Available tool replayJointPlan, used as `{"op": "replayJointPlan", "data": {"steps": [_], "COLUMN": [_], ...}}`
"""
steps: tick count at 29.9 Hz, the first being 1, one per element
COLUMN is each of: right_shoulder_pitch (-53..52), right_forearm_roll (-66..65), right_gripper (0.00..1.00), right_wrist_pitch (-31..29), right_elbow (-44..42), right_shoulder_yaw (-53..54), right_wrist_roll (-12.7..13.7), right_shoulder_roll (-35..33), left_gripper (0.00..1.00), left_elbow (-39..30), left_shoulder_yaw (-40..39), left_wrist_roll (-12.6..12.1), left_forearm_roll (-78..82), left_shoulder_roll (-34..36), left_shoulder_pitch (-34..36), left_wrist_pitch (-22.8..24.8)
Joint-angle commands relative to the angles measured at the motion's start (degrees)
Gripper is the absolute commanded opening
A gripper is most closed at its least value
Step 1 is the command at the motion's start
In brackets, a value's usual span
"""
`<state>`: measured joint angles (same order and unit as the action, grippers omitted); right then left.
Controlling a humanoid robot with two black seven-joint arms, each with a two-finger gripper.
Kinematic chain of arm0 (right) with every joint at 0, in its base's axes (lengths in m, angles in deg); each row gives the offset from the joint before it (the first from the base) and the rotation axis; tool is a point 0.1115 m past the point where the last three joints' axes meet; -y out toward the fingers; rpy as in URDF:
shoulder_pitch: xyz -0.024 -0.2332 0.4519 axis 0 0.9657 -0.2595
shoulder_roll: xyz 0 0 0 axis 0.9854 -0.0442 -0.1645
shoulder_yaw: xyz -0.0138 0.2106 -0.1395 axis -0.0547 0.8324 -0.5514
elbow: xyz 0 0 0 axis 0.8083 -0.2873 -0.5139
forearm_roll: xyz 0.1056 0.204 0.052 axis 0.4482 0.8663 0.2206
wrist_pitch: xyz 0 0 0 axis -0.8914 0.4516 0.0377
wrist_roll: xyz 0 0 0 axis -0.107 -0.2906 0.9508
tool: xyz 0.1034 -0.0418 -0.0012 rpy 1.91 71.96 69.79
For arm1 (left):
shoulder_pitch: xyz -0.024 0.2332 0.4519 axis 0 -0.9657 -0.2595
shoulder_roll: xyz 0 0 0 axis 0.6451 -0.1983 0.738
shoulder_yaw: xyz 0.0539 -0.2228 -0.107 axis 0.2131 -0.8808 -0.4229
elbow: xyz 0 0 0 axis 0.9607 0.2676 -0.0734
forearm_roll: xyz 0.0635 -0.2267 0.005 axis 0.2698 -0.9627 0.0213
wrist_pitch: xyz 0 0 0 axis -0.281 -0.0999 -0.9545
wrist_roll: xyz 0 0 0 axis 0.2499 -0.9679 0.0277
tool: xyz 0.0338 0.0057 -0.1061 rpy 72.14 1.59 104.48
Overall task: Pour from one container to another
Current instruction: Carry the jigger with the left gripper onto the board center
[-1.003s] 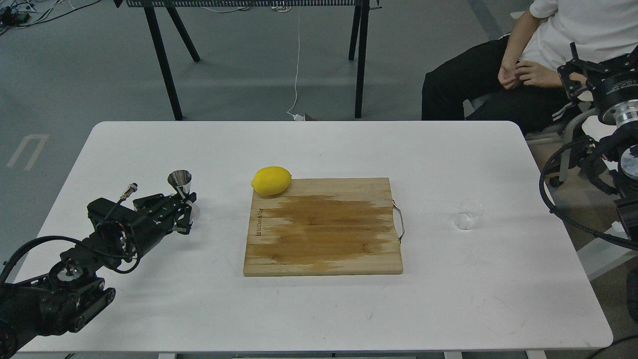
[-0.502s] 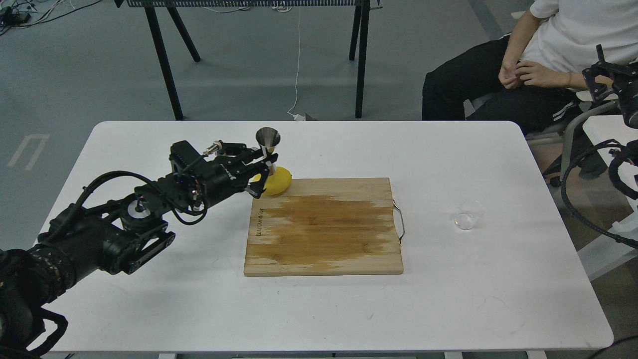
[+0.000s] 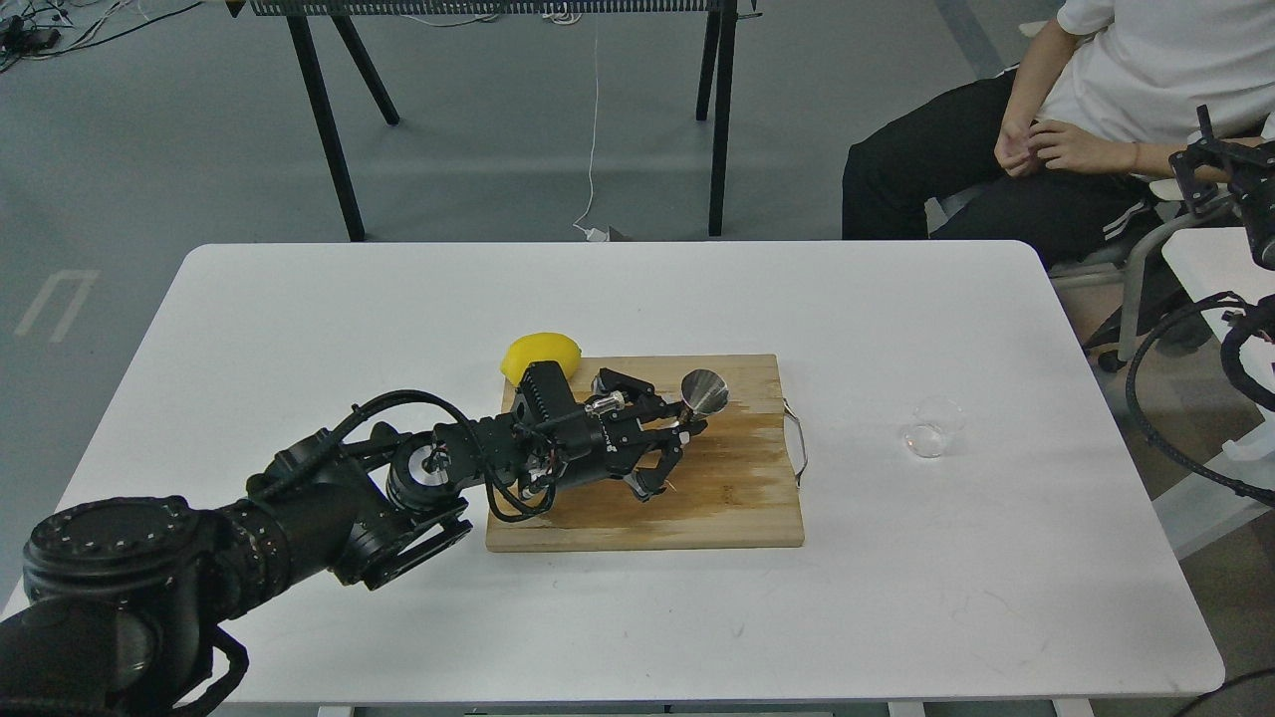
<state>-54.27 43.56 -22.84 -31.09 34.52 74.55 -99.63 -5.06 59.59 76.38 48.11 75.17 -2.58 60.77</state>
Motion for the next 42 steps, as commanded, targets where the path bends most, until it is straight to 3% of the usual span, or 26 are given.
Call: {"op": "replayJointPlan", "data": {"steps": [1, 8, 12, 29, 32, 38, 42], "right_shoulder_pitch": [0.08, 0.17, 0.43, 0.52, 0.52, 0.52, 0.60], "right_forearm_roll": [0.00, 0.00, 0.00, 0.00, 0.00, 0.00, 0.00], "right_gripper": [1.00, 1.00, 1.00, 1.00, 1.00, 1.00, 1.00], "right_wrist_pitch": [0.00, 0.00, 0.00, 0.00, 0.00, 0.00, 0.00], "right_elbow": [0.09, 0.18, 0.18, 0.18, 0.18, 0.18, 0.09], "right_shoulder_yaw": [-0.01, -0.10, -0.10, -0.10, -0.10, -0.09, -0.10], "right_wrist_roll": [0.00, 0.00, 0.00, 0.00, 0.00, 0.00, 0.00], "right_shoulder_roll": [0.07, 0.07, 0.07, 0.07, 0.07, 0.07, 0.07], "left_gripper": [0.08, 0.13, 0.22, 0.23, 0.35, 0.37, 0.52], "left_elbow": [0.52, 0.52, 0.52, 0.52, 0.52, 0.52, 0.52], "left_shoulder_yaw": [0.02, -0.07, -0.25, -0.51, -0.51, -0.51, -0.51], "left_wrist_roll": [0.01, 0.01, 0.01, 0.19, 0.27, 0.36, 0.36], "left_forearm_roll": [-0.01, -0.01, -0.01, -0.01, -0.01, -0.01, -0.01], "left_shoulder_roll": [-0.13, -0.13, -0.22, 1.10, 1.10, 1.19, 1.19], "left_shoulder_pitch": [-0.67, -2.16, -2.16, -3.39, -3.39, -3.39, -3.31], "left_wrist_pitch": [-0.01, -0.01, -0.01, -0.01, -0.01, -0.01, -0.01]}}
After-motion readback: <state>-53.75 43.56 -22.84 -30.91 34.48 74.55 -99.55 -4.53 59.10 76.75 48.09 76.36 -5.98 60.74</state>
